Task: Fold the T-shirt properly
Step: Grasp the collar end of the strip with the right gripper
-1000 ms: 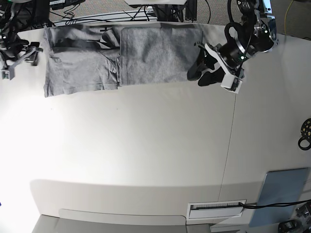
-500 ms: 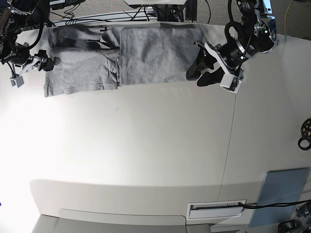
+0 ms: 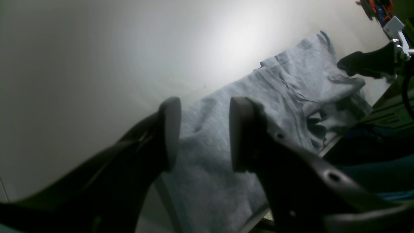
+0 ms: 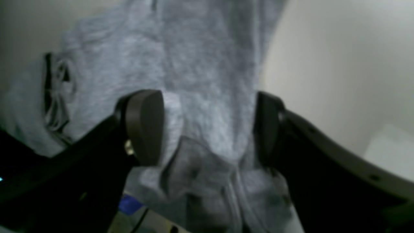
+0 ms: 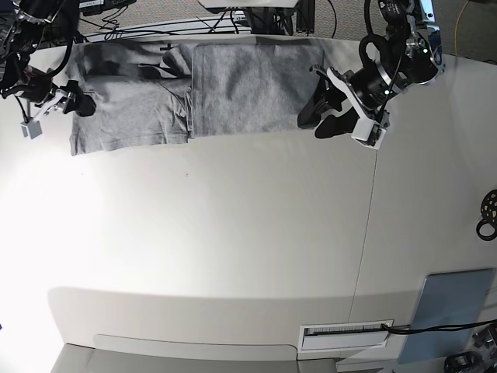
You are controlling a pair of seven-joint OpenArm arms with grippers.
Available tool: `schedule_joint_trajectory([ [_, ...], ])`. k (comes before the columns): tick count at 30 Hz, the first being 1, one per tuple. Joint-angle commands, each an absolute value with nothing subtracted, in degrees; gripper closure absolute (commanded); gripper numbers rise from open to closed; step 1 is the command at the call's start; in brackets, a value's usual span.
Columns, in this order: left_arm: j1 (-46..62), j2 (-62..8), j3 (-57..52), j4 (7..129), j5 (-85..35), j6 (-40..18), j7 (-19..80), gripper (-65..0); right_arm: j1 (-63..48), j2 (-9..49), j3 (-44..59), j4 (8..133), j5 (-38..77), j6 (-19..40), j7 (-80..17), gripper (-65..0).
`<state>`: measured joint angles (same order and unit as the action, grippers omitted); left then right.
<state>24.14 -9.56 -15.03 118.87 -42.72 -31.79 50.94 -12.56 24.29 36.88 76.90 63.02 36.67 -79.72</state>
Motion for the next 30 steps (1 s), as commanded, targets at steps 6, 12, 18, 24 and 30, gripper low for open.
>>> schedule_joint_trajectory([
  [6,24.1,-9.8,-15.1,120.0,-43.7,-32.2,49.5,-25.7,-12.6,25.4,37.1,77.5,63.6,36.5,-80.0,-41.2],
  [12,24.1,-9.8,-15.1,120.0,-43.7,-32.2,49.5,-25.7,-13.4,25.4,36.2,77.3,63.7,36.4,-80.0,-41.2],
  [18,24.1,-9.8,-15.1,119.9,-43.0,-32.0,49.5,-25.7,-14.9,25.4,29.5,77.3,64.2,36.4,-80.0,-41.2],
  [24,24.1,-9.8,-15.1,119.9,-40.9,-32.0,49.5,-25.5,-14.9,25.4,28.1,77.3,70.4,36.4,-80.0,-41.1],
  [30,24.1,-9.8,-15.1,119.9,-40.7,-32.0,49.5,-25.5,-14.9,25.4,28.1,77.3,70.5,36.4,-80.0,-40.0],
])
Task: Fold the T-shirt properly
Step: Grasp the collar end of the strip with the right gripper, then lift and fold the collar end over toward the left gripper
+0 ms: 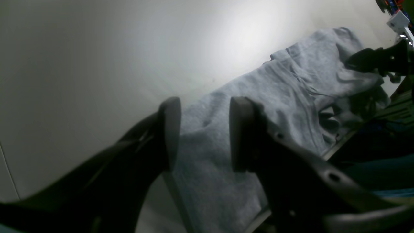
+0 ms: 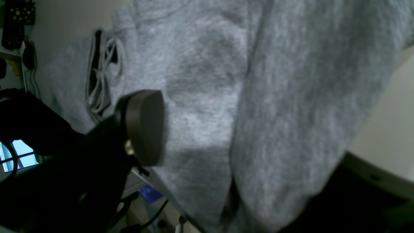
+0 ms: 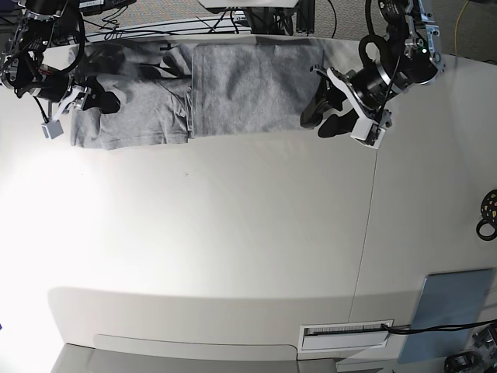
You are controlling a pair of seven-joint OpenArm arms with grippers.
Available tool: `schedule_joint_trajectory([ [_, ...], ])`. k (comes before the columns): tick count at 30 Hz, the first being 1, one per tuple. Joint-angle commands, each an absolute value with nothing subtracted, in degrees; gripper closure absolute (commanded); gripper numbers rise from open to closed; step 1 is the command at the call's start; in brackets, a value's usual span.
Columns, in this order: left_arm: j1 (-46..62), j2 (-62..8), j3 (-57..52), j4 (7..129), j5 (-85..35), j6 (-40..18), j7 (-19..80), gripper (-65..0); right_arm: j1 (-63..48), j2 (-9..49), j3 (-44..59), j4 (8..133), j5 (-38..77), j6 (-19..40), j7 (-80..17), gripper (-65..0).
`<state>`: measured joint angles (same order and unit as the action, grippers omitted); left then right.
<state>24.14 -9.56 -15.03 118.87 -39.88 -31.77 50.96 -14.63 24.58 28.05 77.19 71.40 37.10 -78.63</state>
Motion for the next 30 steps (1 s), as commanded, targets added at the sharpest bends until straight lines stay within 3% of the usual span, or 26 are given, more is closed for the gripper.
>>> schedule_joint_trajectory([
  [1,24.1,-9.8,-15.1,119.9,-40.7,-32.0,49.5,-25.5,-14.9,25.4,28.1,77.3,70.5,36.4,-80.0,-37.3],
  [10,24.1,-9.8,-15.1,119.9,-40.7,-32.0,49.6,-25.5,-14.9,25.5,28.4,77.3,70.5,38.1,-80.0,0.0],
  [22,24.2,-9.8,-15.1,119.9,-38.5,-32.0,50.2,-25.5,-14.0,33.0,38.6,81.5,68.8,37.5,-80.0,0.0],
  [26,25.2,-9.8,-15.1,119.9,-38.5,-31.8,50.1,-25.5,-14.8,31.8,39.3,87.9,67.2,35.9,-80.0,0.0],
  [30,27.6,-9.8,-15.1,119.9,-37.9,-31.2,49.9,-25.5,-14.8,25.3,39.3,98.7,67.0,32.2,-80.0,0.0],
])
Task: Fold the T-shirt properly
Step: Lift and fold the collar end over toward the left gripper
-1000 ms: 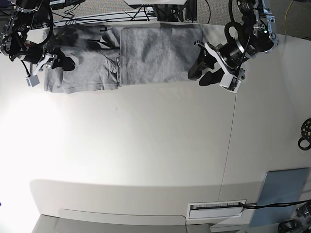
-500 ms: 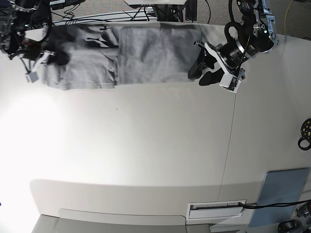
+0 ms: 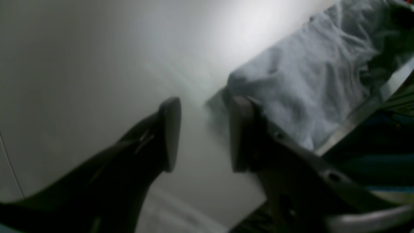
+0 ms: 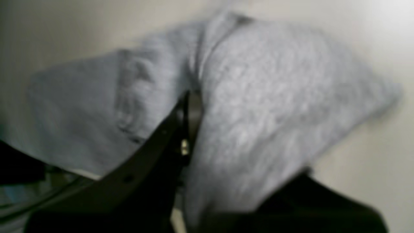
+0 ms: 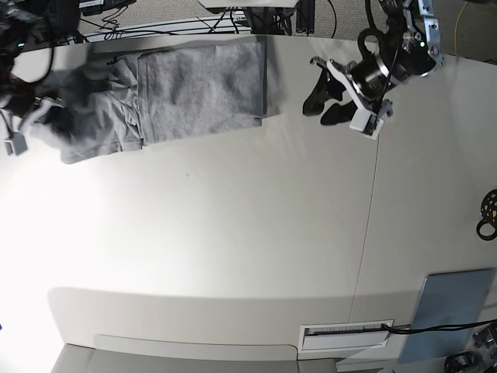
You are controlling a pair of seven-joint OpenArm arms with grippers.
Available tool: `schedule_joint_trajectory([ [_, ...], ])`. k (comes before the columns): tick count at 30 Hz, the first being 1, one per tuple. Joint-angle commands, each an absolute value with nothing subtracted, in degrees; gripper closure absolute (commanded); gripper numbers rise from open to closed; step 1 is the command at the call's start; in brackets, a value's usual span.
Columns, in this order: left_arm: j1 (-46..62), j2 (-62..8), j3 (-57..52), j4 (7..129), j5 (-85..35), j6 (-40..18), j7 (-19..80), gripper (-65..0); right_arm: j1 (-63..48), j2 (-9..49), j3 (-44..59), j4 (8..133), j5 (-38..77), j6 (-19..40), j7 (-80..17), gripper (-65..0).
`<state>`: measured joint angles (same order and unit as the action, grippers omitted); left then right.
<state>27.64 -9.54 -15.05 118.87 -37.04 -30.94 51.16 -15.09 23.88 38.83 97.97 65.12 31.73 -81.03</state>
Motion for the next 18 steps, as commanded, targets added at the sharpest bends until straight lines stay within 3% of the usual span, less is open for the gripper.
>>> schedule_joint_trajectory([
  [1,28.3,-9.8,-15.1,119.9,-37.2,-31.2,49.6,-25.5,-14.8,23.3,39.3,102.1,67.0,31.8,-80.0,0.0],
  [10,35.0,-9.8,-15.1,115.8,-33.2,-32.3,43.0,-25.5,-23.4,11.3,32.8,131.4,55.9,29.5,-80.0,0.0],
  [18,35.0,-9.5,-9.2,106.7,-33.1,-36.7,38.9,-25.5,-26.0,9.0,12.8,135.0,44.9,25.7,-75.9,0.0],
])
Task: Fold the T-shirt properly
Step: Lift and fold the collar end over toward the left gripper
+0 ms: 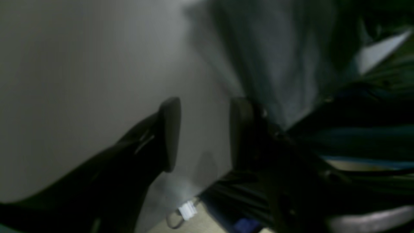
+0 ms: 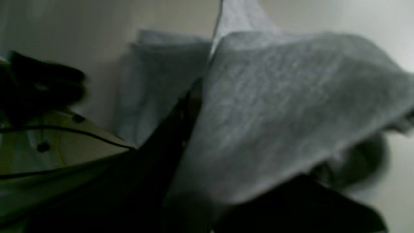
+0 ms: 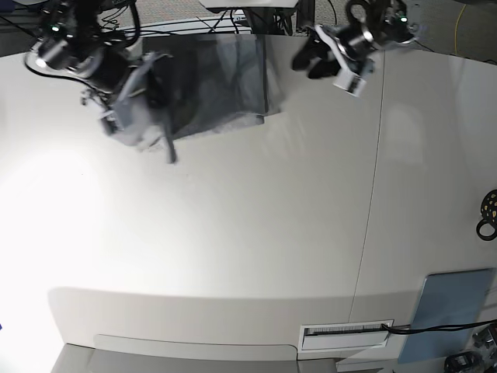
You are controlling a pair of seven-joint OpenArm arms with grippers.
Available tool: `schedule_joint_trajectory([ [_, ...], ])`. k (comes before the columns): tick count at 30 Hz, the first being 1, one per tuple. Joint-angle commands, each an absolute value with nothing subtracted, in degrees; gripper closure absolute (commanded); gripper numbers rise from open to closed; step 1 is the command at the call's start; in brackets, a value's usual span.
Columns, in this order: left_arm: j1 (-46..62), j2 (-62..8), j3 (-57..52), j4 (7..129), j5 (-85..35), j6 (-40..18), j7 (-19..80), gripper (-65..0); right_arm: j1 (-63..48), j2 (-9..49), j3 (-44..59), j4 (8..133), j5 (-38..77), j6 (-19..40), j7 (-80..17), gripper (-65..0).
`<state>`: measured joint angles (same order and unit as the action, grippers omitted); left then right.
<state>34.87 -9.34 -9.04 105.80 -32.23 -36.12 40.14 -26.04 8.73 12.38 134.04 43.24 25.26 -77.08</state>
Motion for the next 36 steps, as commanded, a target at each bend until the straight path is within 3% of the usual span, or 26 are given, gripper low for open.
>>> schedule_joint_trajectory([
  [1,34.7,-9.5,-8.0,106.2,-32.7,-36.7,38.9,-25.5,-26.0,9.0,9.9,135.0,43.2,24.9,-74.9,0.0],
  [9,29.7,-9.5,1.1,102.9,-28.7,-33.1,38.9,-25.5,-25.9,9.0,-10.4,135.0,28.9,19.1,-68.6,0.0],
  [17,26.4,-9.5,3.6,98.0,-27.0,-32.0,38.9,-25.5,-25.9,9.0,-23.4,135.0,20.0,15.7,-63.0,0.0],
  [26,25.6,-9.5,3.6,97.5,-27.2,-33.3,38.9,-25.5,-25.8,9.0,-26.2,135.0,14.4,12.1,-57.7,0.0],
  [36,24.6,-9.5,3.6,97.5,-27.2,-33.3,37.6,-25.5,-25.6,9.0,-26.2,135.0,13.8,12.2,-55.3,0.0],
])
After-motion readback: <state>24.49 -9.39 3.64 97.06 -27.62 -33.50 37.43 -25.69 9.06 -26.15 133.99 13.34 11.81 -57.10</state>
